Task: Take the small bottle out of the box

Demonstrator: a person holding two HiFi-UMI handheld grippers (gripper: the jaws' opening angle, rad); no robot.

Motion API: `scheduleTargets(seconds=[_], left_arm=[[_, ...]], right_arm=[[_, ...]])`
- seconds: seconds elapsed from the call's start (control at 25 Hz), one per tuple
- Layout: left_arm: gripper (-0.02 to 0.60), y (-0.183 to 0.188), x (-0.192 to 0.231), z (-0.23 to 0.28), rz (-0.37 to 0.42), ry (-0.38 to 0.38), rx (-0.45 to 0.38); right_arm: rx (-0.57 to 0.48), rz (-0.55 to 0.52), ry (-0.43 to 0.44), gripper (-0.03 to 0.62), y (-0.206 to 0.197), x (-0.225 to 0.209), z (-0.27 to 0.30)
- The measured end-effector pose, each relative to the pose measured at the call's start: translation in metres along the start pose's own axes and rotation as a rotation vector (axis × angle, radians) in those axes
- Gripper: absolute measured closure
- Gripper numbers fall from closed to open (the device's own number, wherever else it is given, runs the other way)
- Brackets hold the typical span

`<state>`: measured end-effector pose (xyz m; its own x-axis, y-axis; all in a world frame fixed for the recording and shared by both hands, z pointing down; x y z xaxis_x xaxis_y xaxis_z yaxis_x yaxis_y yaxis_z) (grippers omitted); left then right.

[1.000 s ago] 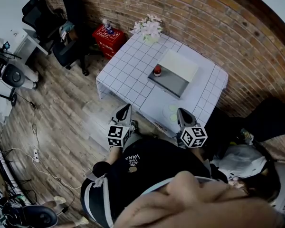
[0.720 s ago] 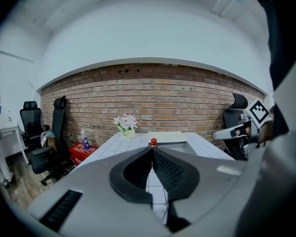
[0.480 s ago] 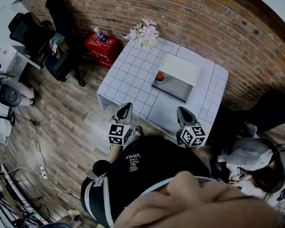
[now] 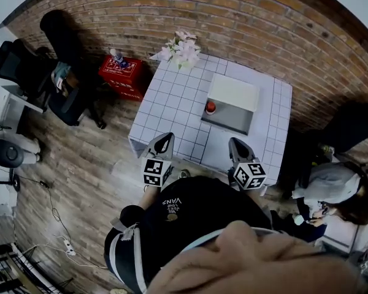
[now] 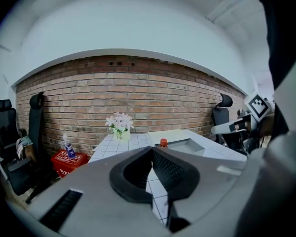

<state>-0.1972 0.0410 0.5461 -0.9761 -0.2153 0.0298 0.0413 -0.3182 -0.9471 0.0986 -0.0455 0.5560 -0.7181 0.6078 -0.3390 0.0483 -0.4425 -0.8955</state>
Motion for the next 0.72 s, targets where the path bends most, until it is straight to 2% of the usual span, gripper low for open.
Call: scheduleTargets(seconds=[0.32, 0.56, 0.72], left_arm=[[0.569, -0.005, 0.037, 0.011, 0.044, -0.135, 0.017], [0.569, -0.012, 0.053, 0.019, 0.043, -0.19, 0.028], [0.569, -0.018, 0.057, 0.035, 0.017, -0.21, 0.036]], right_arm=[[-0.037, 0.031, -0.107, 0.595, -0.013, 0.035, 0.007], [-0.038, 0.038, -0.164, 0.595, -0.019, 0.049, 0.006], [-0.035, 0.037, -0.188, 0.595, -0.016, 0.042, 0.006]])
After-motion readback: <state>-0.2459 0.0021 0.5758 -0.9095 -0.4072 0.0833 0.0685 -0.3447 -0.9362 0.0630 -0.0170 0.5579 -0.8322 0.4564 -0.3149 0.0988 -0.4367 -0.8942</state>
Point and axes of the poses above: the fingertips, and each gripper's own axes: z forward along the fingers, x to its left, y out of its top, the point moved 9 cm from there along -z, backward along the fingers, and after that the axes turned 1 degree about -y, right-handed, at the moved point
